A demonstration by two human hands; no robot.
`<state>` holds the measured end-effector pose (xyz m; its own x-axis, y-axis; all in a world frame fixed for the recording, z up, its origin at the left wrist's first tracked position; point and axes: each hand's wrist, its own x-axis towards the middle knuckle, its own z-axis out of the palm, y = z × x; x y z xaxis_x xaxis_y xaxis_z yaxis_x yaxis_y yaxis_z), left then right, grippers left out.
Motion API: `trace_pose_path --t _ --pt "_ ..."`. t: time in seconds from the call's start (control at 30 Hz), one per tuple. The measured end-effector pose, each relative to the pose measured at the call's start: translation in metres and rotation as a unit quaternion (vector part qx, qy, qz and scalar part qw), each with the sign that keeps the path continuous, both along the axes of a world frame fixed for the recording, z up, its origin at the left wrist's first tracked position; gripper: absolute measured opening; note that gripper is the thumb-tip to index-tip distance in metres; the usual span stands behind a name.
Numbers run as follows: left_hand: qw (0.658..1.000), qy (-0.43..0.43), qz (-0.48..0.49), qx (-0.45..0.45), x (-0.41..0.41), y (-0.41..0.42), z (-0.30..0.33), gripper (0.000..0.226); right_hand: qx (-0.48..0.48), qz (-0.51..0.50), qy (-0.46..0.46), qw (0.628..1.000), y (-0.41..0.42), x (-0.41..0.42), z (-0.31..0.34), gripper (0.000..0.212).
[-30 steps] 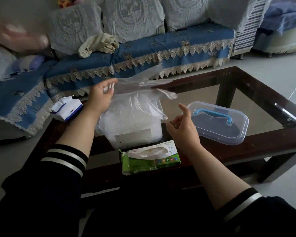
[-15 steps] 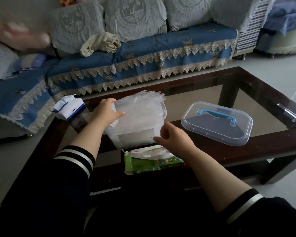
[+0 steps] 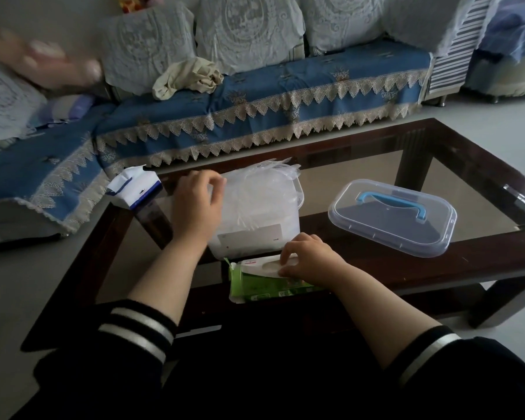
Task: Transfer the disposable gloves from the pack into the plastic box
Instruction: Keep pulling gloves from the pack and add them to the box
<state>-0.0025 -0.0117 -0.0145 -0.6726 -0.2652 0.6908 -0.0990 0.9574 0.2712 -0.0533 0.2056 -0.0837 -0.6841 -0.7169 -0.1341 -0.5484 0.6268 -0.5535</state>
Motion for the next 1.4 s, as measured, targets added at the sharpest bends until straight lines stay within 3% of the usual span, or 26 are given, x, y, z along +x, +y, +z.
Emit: trace_pose_path --t 0.07,0.17,0.3,0.43,0.73,0.87,0.97,1.27,1.4 --pt "0.992 0.040 -0.120 -0.016 0.022 0.028 -0.008 0.031 0.000 -0.010 0.013 1.000 -0.001 0.000 -0.001 0.023" --pt "0.978 -0.060 -0.202 -0.008 0.046 0.055 -0.033 0.033 -0.003 -0.012 0.021 1.000 -0.001 0.001 -0.002 0.020" --pt "0.931 -0.332 -0.151 0.032 0.043 0.060 -0.056 0.042 -0.009 -0.014 0.015 1.000 -0.002 0.001 -0.004 0.021" --pt "0.886 -0.447 -0.120 0.010 0.036 0.061 -0.078 0.084 -0.042 -0.038 0.020 0.998 -0.004 0.000 -0.009 0.019" --pt "0.876 -0.455 -0.090 0.134 0.029 0.058 -0.094 0.086 -0.013 0.010 0.120 0.993 -0.012 0.001 -0.015 0.025" --pt "0.877 -0.455 -0.095 0.121 0.029 0.059 -0.096 0.087 0.047 0.019 0.125 0.991 -0.016 0.002 -0.019 0.033" --pt "0.879 -0.451 -0.096 0.123 0.030 0.060 -0.096 0.084 0.040 0.007 0.137 0.990 -0.020 0.005 -0.019 0.029" --pt "0.877 -0.462 -0.083 0.103 0.027 0.059 -0.094 0.075 -0.064 -0.046 0.031 0.996 -0.021 0.003 -0.014 0.015" --pt "0.873 -0.474 -0.066 0.092 0.024 0.058 -0.093 0.080 -0.229 -0.125 -0.056 0.964 -0.015 0.006 0.004 0.006"
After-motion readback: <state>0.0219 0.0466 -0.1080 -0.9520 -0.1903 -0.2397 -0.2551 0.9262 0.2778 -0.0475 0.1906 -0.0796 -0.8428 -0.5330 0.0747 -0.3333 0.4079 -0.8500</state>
